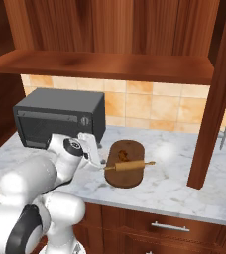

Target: Open the cabinet, retrieve the rolling pin, and place it next to the meat on the cutting board to prepare for tenderizing.

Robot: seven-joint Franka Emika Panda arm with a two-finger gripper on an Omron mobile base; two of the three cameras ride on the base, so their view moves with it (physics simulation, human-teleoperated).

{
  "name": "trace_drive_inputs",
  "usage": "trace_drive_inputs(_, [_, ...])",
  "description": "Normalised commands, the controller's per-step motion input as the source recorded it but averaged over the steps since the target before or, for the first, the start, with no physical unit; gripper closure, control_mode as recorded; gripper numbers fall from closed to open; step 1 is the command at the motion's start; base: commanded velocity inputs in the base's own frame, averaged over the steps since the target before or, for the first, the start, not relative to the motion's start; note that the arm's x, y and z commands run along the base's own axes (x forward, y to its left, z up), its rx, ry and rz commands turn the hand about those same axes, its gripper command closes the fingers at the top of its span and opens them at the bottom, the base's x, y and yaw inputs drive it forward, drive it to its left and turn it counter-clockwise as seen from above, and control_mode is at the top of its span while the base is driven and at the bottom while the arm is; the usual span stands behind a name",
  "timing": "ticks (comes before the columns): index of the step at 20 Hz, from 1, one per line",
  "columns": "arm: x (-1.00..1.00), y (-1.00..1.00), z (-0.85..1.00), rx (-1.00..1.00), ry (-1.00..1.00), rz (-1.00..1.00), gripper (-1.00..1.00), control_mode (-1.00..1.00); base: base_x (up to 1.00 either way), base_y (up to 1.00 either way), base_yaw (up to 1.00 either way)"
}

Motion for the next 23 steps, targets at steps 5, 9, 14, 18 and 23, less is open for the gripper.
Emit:
trace_drive_inputs(5, [-0.33, 0.16, 0.46, 0.0, 0.0, -0.07, -1.0, -1.0, 0.0, 0.0, 0.0])
trace_drive_inputs(9, [-0.3, 0.06, 0.62, -0.02, -0.01, -0.05, -1.0, -1.0, 0.0, 0.0, 0.0])
trace_drive_inputs(14, [-0.5, 0.07, 0.61, -0.01, -0.01, -0.05, -1.0, -1.0, 0.0, 0.0, 0.0])
trace_drive_inputs(18, [-0.67, 0.11, 0.55, 0.0, 0.0, -0.06, -1.0, -1.0, 0.0, 0.0, 0.0])
trace_drive_inputs(23, [-0.84, 0.17, 0.24, 0.0, 0.0, -0.08, -1.0, -1.0, 0.0, 0.0, 0.0])
